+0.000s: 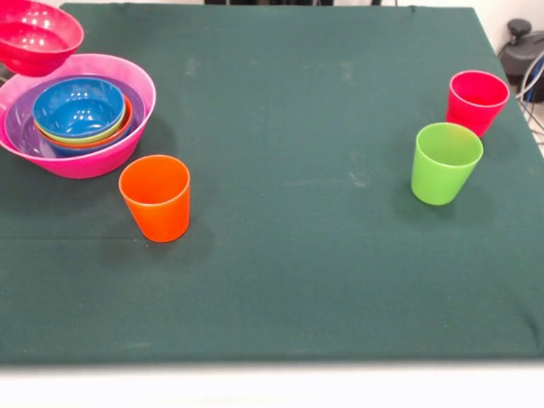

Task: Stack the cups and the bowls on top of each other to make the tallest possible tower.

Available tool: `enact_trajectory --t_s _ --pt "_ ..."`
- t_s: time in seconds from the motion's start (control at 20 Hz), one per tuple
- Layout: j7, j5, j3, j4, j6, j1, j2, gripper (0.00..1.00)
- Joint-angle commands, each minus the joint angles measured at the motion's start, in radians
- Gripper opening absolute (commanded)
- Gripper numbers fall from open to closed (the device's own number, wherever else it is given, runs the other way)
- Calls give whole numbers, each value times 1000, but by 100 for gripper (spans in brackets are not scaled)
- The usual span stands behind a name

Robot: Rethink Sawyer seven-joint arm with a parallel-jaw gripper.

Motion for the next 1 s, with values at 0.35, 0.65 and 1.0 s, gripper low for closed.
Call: enact_trajectory --t_s 0.35,0.65,1.0 --pt "-175 -69 -4 31 -35 97 53 0" --pt "-185 -79 -4 7 -59 101 81 0" --pt "-183 -82 -7 -14 -51 113 89 0"
